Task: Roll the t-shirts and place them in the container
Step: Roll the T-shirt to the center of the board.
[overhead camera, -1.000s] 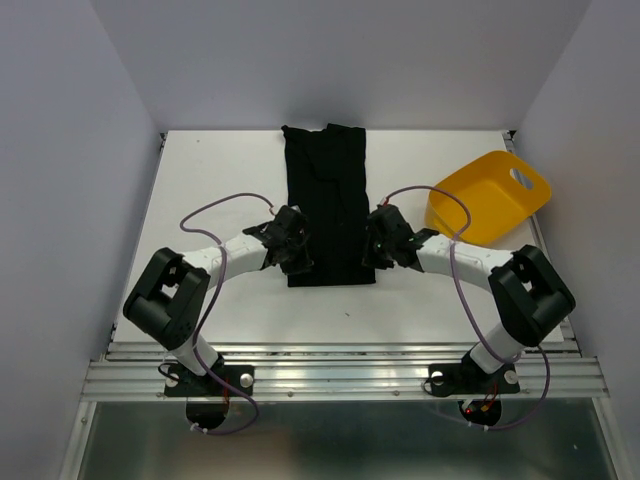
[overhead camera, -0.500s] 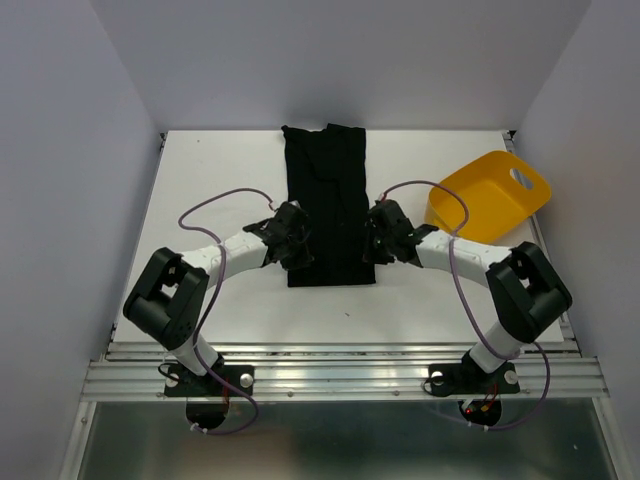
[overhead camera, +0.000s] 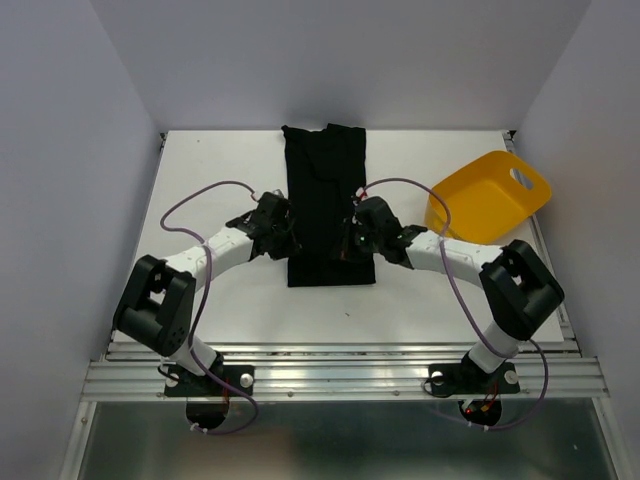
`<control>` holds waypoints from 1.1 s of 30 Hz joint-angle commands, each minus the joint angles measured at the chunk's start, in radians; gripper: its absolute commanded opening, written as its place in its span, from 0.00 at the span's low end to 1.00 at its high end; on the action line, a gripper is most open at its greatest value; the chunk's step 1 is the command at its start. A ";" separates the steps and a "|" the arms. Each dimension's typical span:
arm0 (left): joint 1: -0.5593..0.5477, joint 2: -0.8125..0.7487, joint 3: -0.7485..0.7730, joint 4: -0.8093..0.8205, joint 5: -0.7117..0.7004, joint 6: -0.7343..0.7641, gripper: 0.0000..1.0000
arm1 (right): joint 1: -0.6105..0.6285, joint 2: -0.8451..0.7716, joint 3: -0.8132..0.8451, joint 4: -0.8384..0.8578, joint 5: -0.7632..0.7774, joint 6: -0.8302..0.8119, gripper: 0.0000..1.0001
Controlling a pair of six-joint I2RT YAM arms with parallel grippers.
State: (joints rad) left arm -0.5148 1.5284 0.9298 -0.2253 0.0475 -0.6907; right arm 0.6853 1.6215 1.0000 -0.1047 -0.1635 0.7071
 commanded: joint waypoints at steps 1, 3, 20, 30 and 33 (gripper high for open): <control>0.021 0.016 -0.034 0.033 0.025 0.022 0.00 | 0.010 0.055 -0.035 0.206 -0.137 0.081 0.01; 0.028 0.044 -0.046 0.050 0.037 0.023 0.00 | 0.010 0.093 -0.047 0.238 -0.169 0.110 0.01; 0.052 -0.006 -0.053 0.011 -0.012 0.036 0.00 | -0.012 0.094 -0.110 0.260 -0.088 0.100 0.01; 0.016 -0.200 -0.025 -0.066 0.017 0.034 0.00 | -0.012 -0.052 -0.161 0.269 -0.172 0.130 0.01; -0.019 -0.201 -0.069 -0.019 0.093 0.010 0.00 | -0.021 -0.034 -0.211 0.345 -0.218 0.170 0.01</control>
State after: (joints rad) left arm -0.4938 1.3357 0.8909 -0.2569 0.0639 -0.6735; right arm 0.6754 1.5665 0.8524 0.1608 -0.3134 0.8356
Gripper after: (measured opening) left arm 0.025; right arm 0.017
